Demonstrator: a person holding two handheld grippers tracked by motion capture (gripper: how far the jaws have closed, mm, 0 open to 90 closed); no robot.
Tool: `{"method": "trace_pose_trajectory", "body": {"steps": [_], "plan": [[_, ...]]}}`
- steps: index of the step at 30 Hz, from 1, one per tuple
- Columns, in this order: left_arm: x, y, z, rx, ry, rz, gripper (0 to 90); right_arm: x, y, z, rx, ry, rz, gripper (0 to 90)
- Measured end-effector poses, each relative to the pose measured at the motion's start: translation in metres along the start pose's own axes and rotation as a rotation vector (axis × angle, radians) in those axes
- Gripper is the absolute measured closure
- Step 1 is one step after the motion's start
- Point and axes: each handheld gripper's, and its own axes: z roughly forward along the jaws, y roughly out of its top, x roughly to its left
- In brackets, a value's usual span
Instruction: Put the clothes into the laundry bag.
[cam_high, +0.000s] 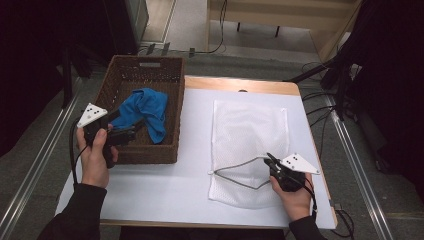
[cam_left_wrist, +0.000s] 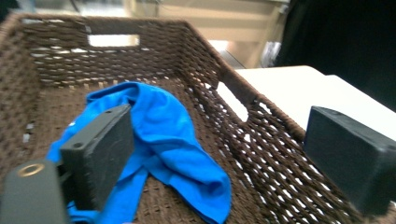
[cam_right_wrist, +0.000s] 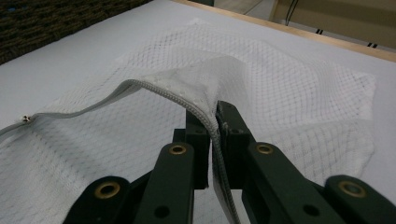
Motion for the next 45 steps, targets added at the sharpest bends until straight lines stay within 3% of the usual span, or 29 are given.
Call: {"method": "trace_pose_trajectory", "body": {"steps": [2, 5, 14, 19, 23, 27, 30, 34, 37, 39, 45], "plan": [[0.0, 0.004, 0.001, 0.014, -0.024, 0.013, 0.4, 0.0, 0.0, 0.0, 0.002, 0.002, 0.0, 85.7], [-0.001, 0.011, 0.004, 0.017, -0.021, 0.023, 0.0, 0.0, 0.0, 0.0, 0.001, 0.008, 0.001, 85.8], [0.007, 0.041, 0.034, 0.039, -0.002, -0.036, 0.0, 0.001, 0.0, 0.0, 0.003, 0.013, -0.001, 85.9], [0.014, 0.049, 0.056, 0.066, 0.028, -0.065, 0.0, -0.001, 0.0, -0.001, 0.0, 0.017, 0.002, 85.9], [0.027, 0.048, 0.077, 0.1, 0.035, -0.102, 0.0, -0.001, 0.0, -0.002, -0.003, 0.021, 0.005, 85.9], [0.043, 0.04, 0.094, 0.13, 0.029, -0.201, 0.0, -0.002, -0.001, -0.003, -0.005, 0.029, 0.009, 85.9], [0.052, 0.032, 0.105, 0.175, 0.077, -0.211, 0.0, -0.003, -0.001, -0.004, -0.005, 0.031, 0.009, 85.9], [0.056, 0.028, 0.115, 0.182, 0.082, -0.239, 0.0, -0.004, -0.002, -0.005, -0.007, 0.034, 0.009, 85.9], [0.059, 0.024, 0.122, 0.191, 0.117, -0.216, 0.0, -0.005, -0.002, -0.005, -0.007, 0.038, 0.014, 85.9], [0.061, 0.022, 0.126, 0.222, 0.153, -0.194, 0.3, -0.005, -0.002, -0.005, -0.006, 0.039, 0.016, 85.9], [0.071, 0.019, 0.137, 0.262, 0.223, -0.196, 5.8, -0.005, -0.003, -0.005, -0.004, 0.042, 0.017, 85.9]]}}
